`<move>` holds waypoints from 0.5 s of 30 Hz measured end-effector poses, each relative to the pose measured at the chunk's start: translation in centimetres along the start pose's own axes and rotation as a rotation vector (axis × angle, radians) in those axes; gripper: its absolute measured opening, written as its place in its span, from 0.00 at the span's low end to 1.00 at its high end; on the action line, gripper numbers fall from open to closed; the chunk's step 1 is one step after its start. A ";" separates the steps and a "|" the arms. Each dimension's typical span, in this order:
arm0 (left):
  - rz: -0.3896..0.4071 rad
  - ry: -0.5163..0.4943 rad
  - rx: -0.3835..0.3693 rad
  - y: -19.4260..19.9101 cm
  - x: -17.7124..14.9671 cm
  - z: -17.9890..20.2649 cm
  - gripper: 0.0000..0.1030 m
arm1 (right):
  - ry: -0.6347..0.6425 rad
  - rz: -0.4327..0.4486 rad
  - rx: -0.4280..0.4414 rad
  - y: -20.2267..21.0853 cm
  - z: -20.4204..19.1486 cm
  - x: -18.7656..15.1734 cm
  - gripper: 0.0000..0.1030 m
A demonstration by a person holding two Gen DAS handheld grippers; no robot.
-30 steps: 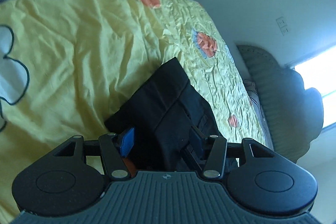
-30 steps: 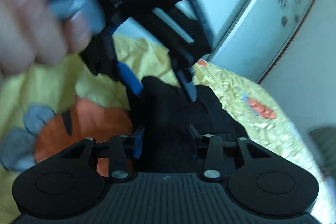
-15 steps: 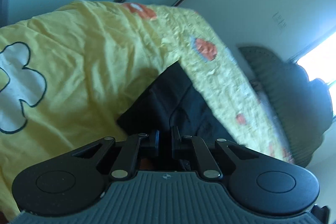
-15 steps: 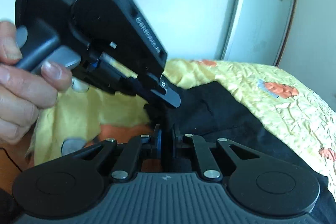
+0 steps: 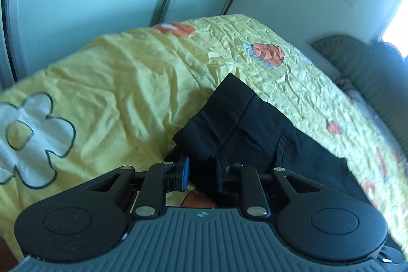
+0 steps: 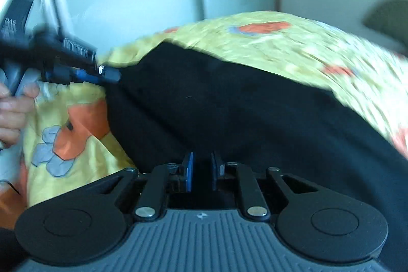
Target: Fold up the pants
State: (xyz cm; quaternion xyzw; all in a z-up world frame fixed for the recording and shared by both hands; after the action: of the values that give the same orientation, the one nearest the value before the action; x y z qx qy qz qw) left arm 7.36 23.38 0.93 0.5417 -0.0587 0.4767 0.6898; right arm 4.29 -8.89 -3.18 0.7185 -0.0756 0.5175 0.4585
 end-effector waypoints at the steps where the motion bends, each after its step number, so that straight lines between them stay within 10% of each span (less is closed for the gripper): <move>1: 0.012 -0.026 0.019 0.2 -0.1 0.4 0.23 | -0.063 0.029 0.014 1.8 1.1 -0.5 0.14; 4: 0.063 -0.085 0.093 1.1 -0.3 2.0 0.39 | -0.134 0.123 -0.126 7.3 3.9 -2.3 0.22; 7: 0.183 -0.139 0.231 2.6 -0.6 3.4 0.40 | -0.142 0.057 -0.308 9.5 6.5 -4.9 0.71; 10: 0.235 -0.157 0.254 3.8 -0.5 4.8 0.41 | -0.173 -0.046 -0.363 10.4 8.2 -8.0 0.71; 15: 0.158 -0.303 0.059 3.3 -2.7 11.7 0.49 | -0.334 0.111 -0.427 15.1 10.4 -10.1 0.71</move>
State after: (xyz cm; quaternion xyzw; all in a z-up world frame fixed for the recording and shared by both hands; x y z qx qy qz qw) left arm 8.62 12.23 6.37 0.6212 -0.1902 0.4440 0.6171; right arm -2.13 -28.84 -3.10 0.6759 -0.2968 0.3885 0.5515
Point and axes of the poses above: each gripper's, at about its wrist camera, not at the fingertips, and y roughly against the way its jaws point, z to its right, x to its top, the point moved 1 cm from there along -y, roughly the way its jaws point, and after that the axes turned 8 degrees about y, right-handed, at the moved point
